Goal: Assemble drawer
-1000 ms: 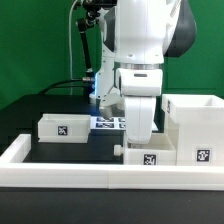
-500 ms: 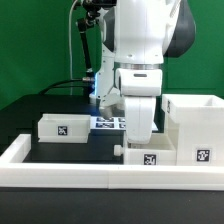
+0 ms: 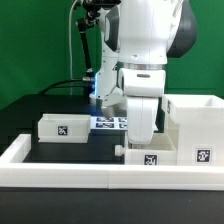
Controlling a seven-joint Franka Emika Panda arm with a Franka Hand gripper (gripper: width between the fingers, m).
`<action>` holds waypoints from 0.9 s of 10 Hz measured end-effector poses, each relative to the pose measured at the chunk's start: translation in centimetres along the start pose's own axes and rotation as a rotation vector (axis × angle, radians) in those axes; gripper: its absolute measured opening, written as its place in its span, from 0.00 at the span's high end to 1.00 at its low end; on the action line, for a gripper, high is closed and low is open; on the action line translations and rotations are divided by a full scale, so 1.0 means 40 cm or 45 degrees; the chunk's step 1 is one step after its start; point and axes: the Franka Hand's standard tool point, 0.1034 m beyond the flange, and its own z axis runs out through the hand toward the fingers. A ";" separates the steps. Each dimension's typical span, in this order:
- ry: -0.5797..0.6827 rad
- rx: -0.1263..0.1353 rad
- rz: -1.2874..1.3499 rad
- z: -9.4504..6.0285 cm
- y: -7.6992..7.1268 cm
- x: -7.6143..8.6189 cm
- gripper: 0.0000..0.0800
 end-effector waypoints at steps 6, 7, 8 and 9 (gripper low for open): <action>-0.001 0.001 -0.053 0.001 -0.004 0.028 0.95; 0.001 -0.005 -0.056 0.001 -0.003 0.034 0.95; 0.003 -0.018 -0.051 -0.001 0.002 0.037 0.95; 0.006 -0.033 -0.044 -0.003 0.007 0.039 0.95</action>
Offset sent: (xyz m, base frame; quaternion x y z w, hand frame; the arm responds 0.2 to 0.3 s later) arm -0.0052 0.0097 -0.0055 0.0092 -0.0204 -0.0848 0.9961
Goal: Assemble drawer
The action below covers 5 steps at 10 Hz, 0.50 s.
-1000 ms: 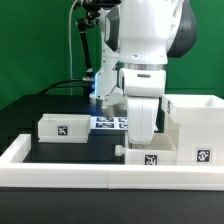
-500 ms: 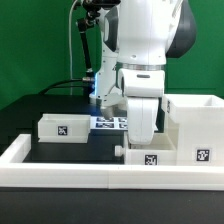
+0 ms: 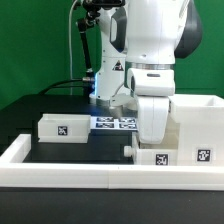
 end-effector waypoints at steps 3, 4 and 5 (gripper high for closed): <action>0.001 0.002 0.007 0.001 0.000 -0.012 0.86; 0.001 0.001 0.010 0.001 0.000 -0.013 0.86; 0.001 -0.002 0.020 -0.002 0.002 -0.022 0.63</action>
Offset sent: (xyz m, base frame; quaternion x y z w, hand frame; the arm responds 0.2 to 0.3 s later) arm 0.0000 0.0000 0.0000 0.0000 0.0000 0.0000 1.0000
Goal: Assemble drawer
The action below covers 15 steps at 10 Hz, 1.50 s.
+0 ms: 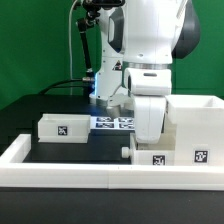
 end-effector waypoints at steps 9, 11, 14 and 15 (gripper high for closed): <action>-0.031 -0.007 -0.007 -0.126 0.068 -0.050 0.19; -0.043 0.027 -0.031 -0.139 0.122 -0.102 0.19; -0.043 0.028 -0.031 -0.138 0.129 -0.123 0.19; -0.032 0.031 -0.051 -0.136 0.128 -0.128 0.19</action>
Offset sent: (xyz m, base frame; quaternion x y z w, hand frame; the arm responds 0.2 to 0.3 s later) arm -0.0032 -0.0036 0.0252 0.0070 0.0087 0.0318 0.9994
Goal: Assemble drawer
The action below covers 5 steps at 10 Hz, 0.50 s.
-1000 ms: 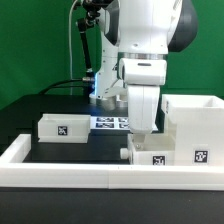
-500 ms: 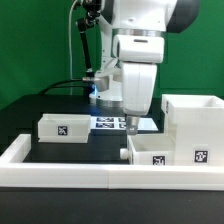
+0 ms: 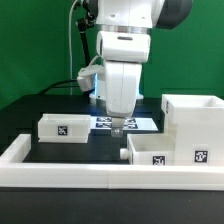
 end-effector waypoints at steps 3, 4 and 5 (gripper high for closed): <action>0.148 0.026 0.017 0.039 -0.009 -0.038 0.19; 0.181 0.023 0.022 0.044 -0.003 -0.039 0.19; 0.228 0.031 0.025 0.055 -0.003 -0.039 0.19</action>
Offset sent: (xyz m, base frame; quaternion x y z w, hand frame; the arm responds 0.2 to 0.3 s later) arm 0.0136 0.0272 -0.0065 -0.0001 0.1536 -0.0019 0.9881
